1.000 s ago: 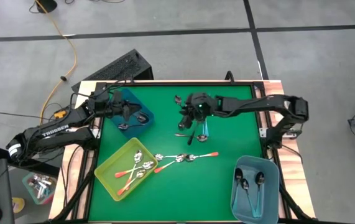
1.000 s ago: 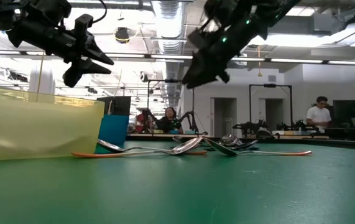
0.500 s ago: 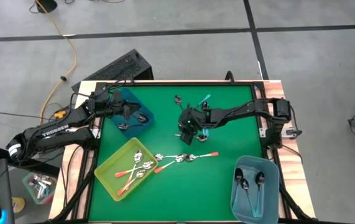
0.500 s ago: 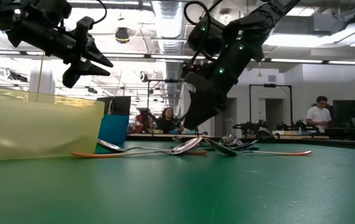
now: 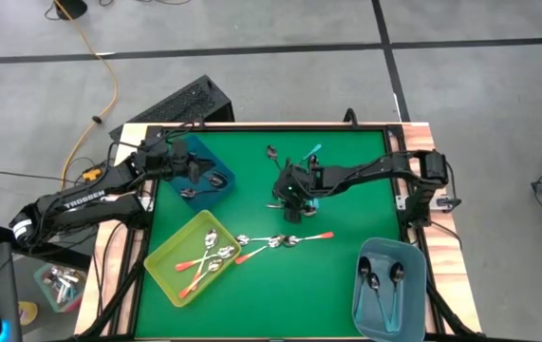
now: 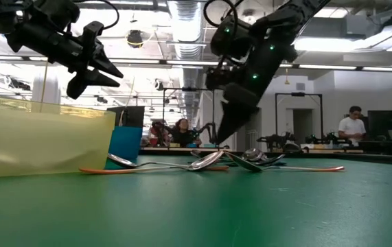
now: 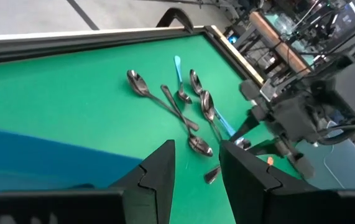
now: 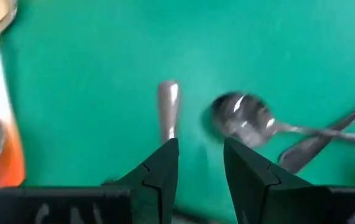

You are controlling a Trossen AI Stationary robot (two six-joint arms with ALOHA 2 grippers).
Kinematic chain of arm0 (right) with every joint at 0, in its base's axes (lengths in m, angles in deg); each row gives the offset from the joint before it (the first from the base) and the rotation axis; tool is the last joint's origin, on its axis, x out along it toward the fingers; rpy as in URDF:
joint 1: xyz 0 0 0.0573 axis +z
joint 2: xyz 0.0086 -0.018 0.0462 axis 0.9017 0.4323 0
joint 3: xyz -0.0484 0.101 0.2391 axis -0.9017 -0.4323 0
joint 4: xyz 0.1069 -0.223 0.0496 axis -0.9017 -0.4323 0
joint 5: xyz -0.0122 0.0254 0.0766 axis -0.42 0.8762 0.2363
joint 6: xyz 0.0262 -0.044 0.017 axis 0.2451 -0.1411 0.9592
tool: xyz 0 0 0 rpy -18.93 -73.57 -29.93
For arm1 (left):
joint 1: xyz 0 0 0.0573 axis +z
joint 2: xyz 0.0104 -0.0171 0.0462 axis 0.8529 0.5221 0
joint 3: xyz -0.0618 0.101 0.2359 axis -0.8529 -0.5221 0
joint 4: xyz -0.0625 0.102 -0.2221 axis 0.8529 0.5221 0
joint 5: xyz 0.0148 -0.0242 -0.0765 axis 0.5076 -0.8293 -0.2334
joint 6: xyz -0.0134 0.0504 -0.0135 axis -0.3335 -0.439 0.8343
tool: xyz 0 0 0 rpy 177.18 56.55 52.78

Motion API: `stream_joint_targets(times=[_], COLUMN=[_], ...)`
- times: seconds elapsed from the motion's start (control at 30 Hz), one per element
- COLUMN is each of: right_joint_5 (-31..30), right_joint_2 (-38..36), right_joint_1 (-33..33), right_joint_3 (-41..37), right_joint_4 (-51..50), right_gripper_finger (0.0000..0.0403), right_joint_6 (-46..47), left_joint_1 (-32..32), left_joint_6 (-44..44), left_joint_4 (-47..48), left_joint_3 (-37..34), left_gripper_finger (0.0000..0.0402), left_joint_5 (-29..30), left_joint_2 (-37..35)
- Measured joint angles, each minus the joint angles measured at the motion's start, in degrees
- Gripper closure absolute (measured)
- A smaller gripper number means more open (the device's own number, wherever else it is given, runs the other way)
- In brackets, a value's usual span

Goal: Sort silverware by color (type)
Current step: Put the orange spoon into the green bin

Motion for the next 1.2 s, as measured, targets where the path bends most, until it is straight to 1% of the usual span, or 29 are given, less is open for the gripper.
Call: stream_joint_targets(times=[0.1,0.23,0.4,0.57,0.77,0.93,1.03,1.2], right_joint_5=[0.2,0.3,0.5,0.5,0.5,-0.1,-0.4,0.0], right_joint_2=[-0.3,-0.4,-0.4,-0.3,3.0,3.1,3.1,3.1], right_joint_1=[0.9,2.4,3.8,3.0,2.1,2.7,2.7,2.2], right_joint_3=[-0.1,-0.1,-0.1,-0.1,-0.1,0.0,0.0,0.0], right_joint_4=[-6.6,-9.0,-7.4,-6.9,-6.4,-6.6,-6.8,-8.6], right_gripper_finger=[0.0265,0.0265,0.0265,0.0265,0.0265,0.0266,0.0283,0.0343], right_joint_6=[0.0,0.3,0.7,1.1,3.4,3.6,3.8,7.5], left_joint_1=[0.0,0.0,0.0,0.0,0.0,0.0,0.0,0.0], left_joint_6=[-0.2,-0.2,-0.5,-1.1,-0.7,-0.4,-0.4,-0.5], left_joint_4=[1.0,0.7,0.7,0.7,0.7,0.8,0.8,0.8], left_joint_3=[0.0,0.0,0.0,0.0,0.0,0.0,0.0,0.0], left_gripper_finger=[0.0292,0.0292,0.0292,0.0292,0.0292,0.0292,0.0292,0.0292], left_joint_5=[0.0,0.1,0.7,0.7,0.7,0.5,0.5,0.7], left_joint_2=[0.0,0.0,0.0,0.0,0.0,0.0,0.0,0.0])
